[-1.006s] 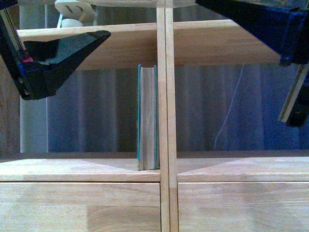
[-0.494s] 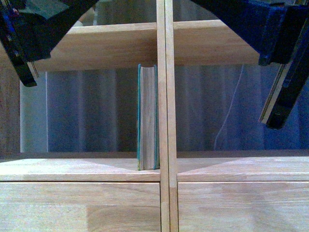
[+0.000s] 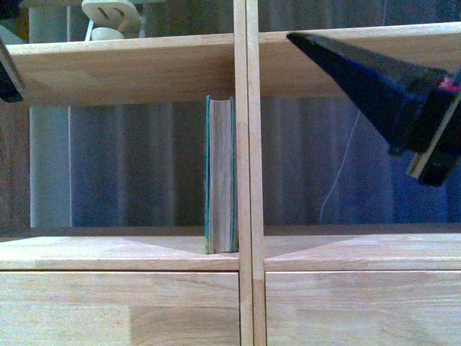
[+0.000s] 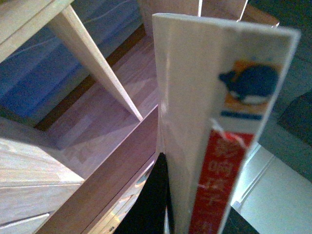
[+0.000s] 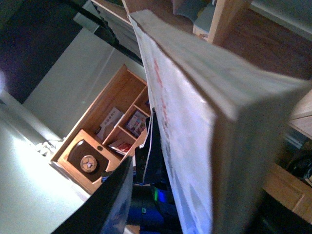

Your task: Organize books on shelf

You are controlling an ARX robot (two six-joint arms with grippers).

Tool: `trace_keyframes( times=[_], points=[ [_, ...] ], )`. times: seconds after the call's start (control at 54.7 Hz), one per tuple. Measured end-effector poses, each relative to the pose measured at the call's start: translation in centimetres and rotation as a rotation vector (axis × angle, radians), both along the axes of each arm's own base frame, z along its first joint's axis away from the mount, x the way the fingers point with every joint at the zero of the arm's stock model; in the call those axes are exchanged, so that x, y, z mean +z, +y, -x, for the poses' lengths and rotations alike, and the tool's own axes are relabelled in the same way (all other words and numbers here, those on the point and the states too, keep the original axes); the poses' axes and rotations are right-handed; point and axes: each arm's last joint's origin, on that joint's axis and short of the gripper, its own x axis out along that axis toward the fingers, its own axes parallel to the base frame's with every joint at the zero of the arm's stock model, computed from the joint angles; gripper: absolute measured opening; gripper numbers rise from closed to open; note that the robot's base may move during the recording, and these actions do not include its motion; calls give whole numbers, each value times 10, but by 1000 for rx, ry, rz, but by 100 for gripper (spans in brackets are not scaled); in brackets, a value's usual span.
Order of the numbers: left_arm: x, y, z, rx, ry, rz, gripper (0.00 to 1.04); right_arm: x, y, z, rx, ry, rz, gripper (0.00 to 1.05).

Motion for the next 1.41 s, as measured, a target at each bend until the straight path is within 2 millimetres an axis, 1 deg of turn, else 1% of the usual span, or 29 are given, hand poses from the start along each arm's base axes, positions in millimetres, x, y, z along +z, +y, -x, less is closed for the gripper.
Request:
trace_keyframes(
  times=[0.091,0.128,0.201,0.329,0.366,0.402,0.421,0.512,0.53,0.603,0.713,0.75,0.768,0.786,0.841,0.878,0.933,0.969,1.042,1.115,1.225,1.335,1.408],
  points=[
    [7,7,3,18,-15,13,7,-4,-5,-3,-13,14,12,83],
    [12,11,6,34,-29,13,7,-8,-9,-5,-25,26,22,90],
    [19,19,8,73,-37,-3,7,-14,-17,-7,-43,48,42,99],
    [26,33,6,220,-14,-88,7,-22,-39,-8,-92,71,77,98],
    [25,36,3,271,6,-115,7,-23,-46,-5,-107,70,87,98],
    [24,40,-2,358,19,-171,7,-23,-56,-1,-125,66,97,98],
    [23,41,-2,370,22,-178,7,-23,-59,1,-130,63,100,98],
    [13,49,-19,558,54,-328,7,-23,-82,19,-179,42,119,98],
    [12,50,-21,586,45,-354,7,-24,-85,21,-186,39,121,98],
    [4,55,-36,721,-15,-498,7,-28,-101,43,-215,15,139,98],
    [2,58,-56,848,-89,-646,7,-38,-115,73,-237,-7,152,98],
    [2,59,-65,897,-116,-708,7,-44,-119,86,-249,-12,157,98],
    [2,59,-68,909,-123,-723,7,-44,-119,86,-249,-12,157,98],
    [1,60,-75,941,-136,-759,7,-51,-122,96,-258,-3,160,98],
    [-2,61,-92,1006,-174,-863,7,-61,-121,108,-257,8,168,98],
    [-6,62,-104,1034,-192,-921,7,-68,-121,111,-245,51,147,98],
    [-12,62,-124,1049,-191,-986,7,-90,-121,113,-213,162,93,98],
    [-13,63,-131,1054,-191,-999,7,-93,-121,113,-206,178,77,98],
    [-13,62,-145,1055,-199,-1012,7,-92,-119,113,-203,183,43,98],
    [-10,60,-155,1052,-207,-1010,7,-92,-116,113,-185,198,21,98],
    [-1,55,-168,1059,-237,-991,7,-93,-108,113,-150,205,17,98],
    [10,47,-179,1079,-251,-967,7,-92,-107,113,-142,191,25,98],
    [15,37,-190,1097,-248,-957,7,-91,-108,115,-157,167,35,98]
  ],
)
